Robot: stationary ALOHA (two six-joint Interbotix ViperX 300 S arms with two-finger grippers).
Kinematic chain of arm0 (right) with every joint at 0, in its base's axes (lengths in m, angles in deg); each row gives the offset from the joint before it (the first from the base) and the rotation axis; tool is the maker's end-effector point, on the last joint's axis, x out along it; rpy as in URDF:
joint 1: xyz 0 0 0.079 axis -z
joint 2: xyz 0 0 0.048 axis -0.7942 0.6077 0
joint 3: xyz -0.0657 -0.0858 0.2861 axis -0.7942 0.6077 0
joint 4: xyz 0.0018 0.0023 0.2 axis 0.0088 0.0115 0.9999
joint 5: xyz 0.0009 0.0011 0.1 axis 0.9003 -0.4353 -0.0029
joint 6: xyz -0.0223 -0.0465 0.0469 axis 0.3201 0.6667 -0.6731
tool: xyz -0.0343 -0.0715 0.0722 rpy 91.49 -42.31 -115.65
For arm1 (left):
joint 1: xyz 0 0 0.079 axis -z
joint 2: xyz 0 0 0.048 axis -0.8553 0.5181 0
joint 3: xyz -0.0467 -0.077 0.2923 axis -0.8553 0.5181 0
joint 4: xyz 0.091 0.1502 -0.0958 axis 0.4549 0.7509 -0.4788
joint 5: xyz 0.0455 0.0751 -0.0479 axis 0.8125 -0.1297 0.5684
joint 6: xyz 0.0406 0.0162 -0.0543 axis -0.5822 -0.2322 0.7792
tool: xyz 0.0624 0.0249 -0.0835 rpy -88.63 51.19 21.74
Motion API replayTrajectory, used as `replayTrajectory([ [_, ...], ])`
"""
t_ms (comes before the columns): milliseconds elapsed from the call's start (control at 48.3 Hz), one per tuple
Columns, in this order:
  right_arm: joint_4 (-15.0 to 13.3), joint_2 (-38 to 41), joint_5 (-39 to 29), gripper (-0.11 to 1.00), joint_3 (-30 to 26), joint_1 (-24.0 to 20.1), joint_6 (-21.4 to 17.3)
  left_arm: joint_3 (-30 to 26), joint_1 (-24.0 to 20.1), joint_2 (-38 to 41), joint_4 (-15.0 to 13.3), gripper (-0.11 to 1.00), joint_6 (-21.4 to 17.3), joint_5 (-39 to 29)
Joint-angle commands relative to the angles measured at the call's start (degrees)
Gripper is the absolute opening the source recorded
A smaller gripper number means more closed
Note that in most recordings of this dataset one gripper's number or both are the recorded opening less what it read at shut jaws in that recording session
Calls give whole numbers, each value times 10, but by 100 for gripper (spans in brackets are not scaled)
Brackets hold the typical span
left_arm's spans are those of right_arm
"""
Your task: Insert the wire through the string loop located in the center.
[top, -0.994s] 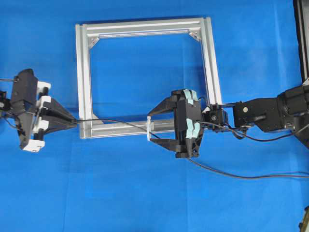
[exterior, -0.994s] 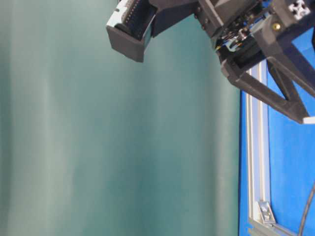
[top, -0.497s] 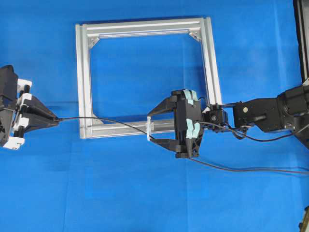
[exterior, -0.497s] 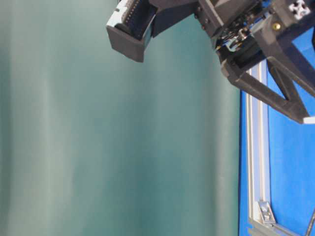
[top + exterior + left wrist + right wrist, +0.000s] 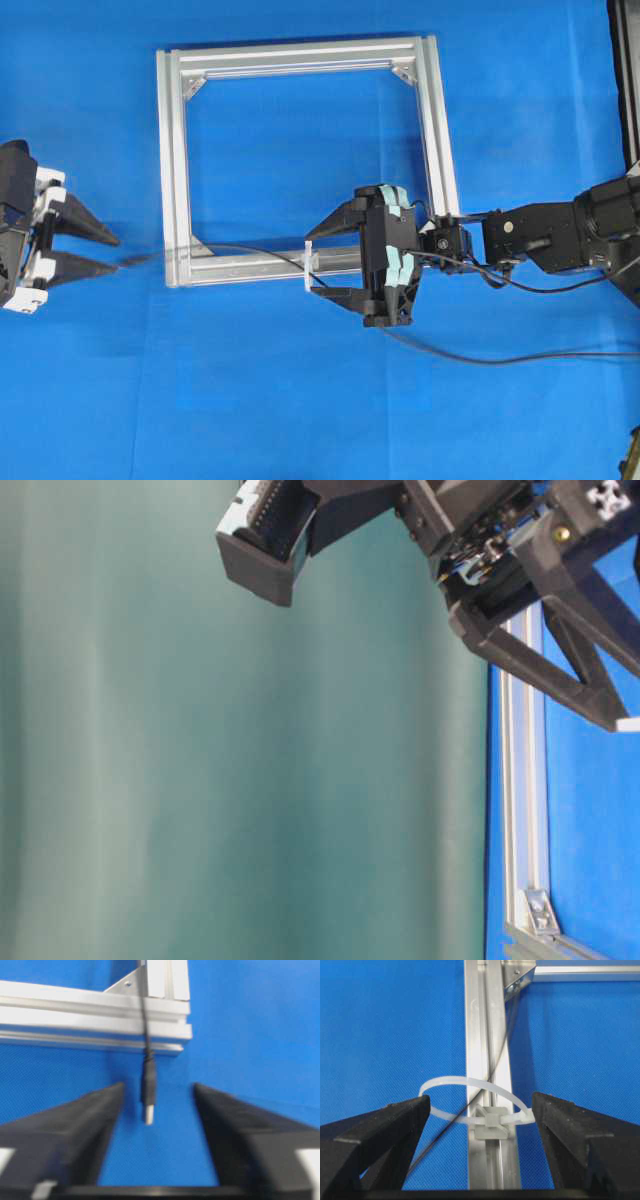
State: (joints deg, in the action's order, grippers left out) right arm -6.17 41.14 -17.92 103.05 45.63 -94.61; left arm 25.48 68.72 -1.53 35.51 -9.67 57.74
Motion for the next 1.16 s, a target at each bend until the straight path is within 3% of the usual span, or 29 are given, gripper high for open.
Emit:
replayTrajectory([
  [0, -2, -8, 3, 80, -6, -5, 1, -6, 3, 1, 2, 62, 2, 2],
  [83, -2, -9, 3, 80, -6, -4, 0, -7, 3, 0, 2, 84, 2, 1],
  [124, -2, -9, 3, 80, -6, -5, 1, -6, 3, 0, 2, 87, 1, 2],
  [228, -2, -9, 3, 80, -6, -5, 0, -6, 3, -2, 2, 81, 1, 1],
  [518, -2, -34, 2, 80, -4, -3, 3, -19, 3, -40, 2, 82, -7, -24],
  [849, -3, -76, -37, 80, -4, 4, 4, -47, 3, -115, 2, 82, -10, -107],
  [1139, -3, -99, -49, 80, -5, 4, 3, -51, 3, -151, 2, 82, -10, -119],
])
